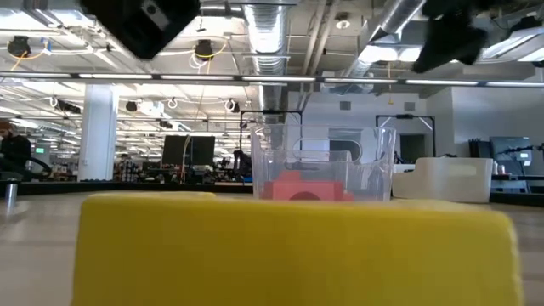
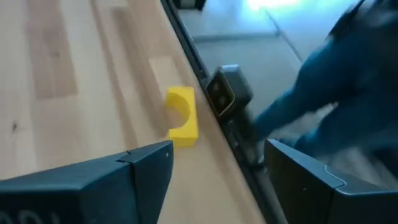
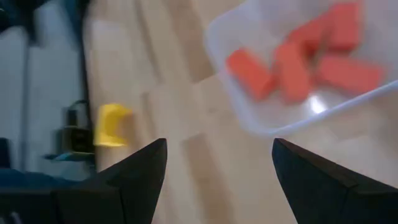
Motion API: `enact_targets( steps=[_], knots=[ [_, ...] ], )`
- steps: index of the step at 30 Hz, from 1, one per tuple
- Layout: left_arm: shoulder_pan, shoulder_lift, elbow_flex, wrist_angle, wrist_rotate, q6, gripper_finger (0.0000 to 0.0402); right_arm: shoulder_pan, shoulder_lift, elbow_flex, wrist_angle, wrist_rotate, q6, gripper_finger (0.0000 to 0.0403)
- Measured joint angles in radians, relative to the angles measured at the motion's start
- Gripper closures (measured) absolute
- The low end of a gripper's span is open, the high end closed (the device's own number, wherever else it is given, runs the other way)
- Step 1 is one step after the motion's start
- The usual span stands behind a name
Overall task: Sort & place blocks by color
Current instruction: Put the yellow block into the black bin
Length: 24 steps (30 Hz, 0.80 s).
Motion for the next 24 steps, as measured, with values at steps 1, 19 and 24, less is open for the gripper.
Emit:
enact_targets(
  steps=[1,19,24],
  knots=[
    [-0.002,0.032,0.029,-0.022,0.011,0.041,0.0165,0.028,0.02,0.003,0.018,0.017,0.055,0.0092],
    [-0.018,0.269,0.126,0.081,-0.061,0.391,0.0145,0.305,0.255,0.002,0.098,0.085,0.765,0.0092],
    [-0.018,0.305,0.164,0.11,-0.082,0.348,0.0145,0.323,0.293,0.002,0.164,0.081,0.782,0.0092]
  ],
)
